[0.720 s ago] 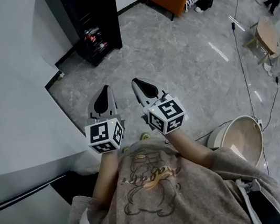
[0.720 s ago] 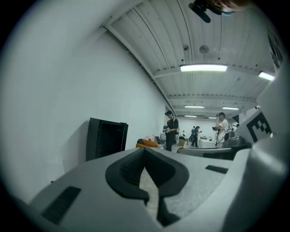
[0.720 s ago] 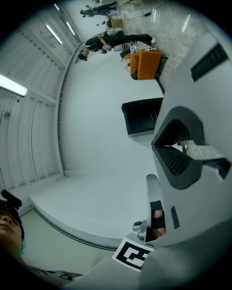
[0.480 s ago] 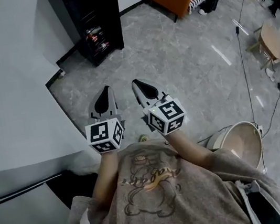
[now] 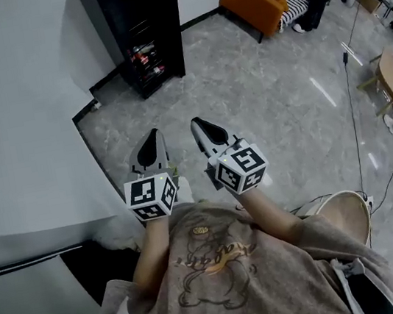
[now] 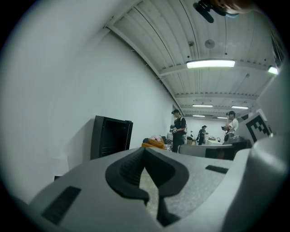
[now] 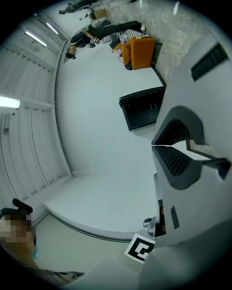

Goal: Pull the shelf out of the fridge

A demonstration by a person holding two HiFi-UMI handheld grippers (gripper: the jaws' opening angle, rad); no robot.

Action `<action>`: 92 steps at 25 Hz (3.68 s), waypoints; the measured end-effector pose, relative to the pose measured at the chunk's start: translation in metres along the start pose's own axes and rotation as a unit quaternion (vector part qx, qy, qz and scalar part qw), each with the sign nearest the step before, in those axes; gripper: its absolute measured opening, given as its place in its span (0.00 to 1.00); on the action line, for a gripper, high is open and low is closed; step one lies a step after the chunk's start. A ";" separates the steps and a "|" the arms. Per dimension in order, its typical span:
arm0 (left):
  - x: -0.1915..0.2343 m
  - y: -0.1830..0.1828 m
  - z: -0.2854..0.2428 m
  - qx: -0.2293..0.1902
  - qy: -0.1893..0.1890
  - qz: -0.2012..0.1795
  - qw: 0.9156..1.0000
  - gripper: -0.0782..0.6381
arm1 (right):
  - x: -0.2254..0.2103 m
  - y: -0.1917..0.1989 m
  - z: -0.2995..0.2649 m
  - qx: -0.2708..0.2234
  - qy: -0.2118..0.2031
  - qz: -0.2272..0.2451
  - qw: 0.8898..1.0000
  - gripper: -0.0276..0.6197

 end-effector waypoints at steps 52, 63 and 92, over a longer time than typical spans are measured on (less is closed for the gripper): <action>0.236 -0.100 -0.370 0.031 0.063 0.046 0.996 0.12 | -0.179 -0.031 -0.379 0.034 0.063 -0.037 0.997 0.08; 0.258 -0.097 -0.399 0.031 0.061 0.075 0.995 0.12 | -0.193 -0.025 -0.408 0.044 0.065 -0.044 0.996 0.08; 0.271 -0.118 -0.569 -0.010 0.026 0.124 0.992 0.12 | -0.334 -0.056 -0.546 0.001 -0.048 -0.076 0.996 0.08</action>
Point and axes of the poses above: the fingertips, and each gripper's own axes: z backward along the fingers, x to its left, y out of its underside, the point moved 8 cm from there along z, backward along the fingers, and after that the axes turned 5 degrees about z, right-handed, at the moved point
